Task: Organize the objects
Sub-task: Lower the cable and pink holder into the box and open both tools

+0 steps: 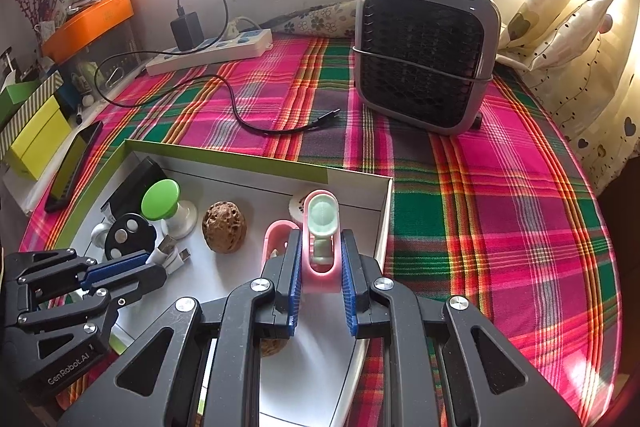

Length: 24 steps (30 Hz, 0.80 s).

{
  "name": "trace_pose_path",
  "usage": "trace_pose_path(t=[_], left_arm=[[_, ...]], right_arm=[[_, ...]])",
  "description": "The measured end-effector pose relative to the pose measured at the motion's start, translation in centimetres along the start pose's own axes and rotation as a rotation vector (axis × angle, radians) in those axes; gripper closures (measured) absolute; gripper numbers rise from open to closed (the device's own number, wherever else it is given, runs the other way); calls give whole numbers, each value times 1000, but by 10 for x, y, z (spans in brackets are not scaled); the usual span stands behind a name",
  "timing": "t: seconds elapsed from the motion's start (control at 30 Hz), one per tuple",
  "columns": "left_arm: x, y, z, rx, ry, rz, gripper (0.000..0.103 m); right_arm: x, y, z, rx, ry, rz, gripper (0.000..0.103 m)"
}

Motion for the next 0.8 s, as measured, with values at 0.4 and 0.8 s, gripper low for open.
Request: trace_pose_path(t=[0.4, 0.8], left_arm=[[-1, 1, 1, -5, -5, -1, 94], [-1, 1, 1, -4, -11, -10, 79]], right_arm=[[1, 1, 1, 1, -3, -12, 84], [-3, 0, 1, 9, -10, -3, 74]])
Point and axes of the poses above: each gripper's, at about its wrist camera, not at the fingertips, and y roughly the way its jaws point, x to its right, z to its top, the point moved 6 cm from there along y, roughly the way its jaws point, and after that the axes turned 15 degrees about z, right-handed, at the moved point
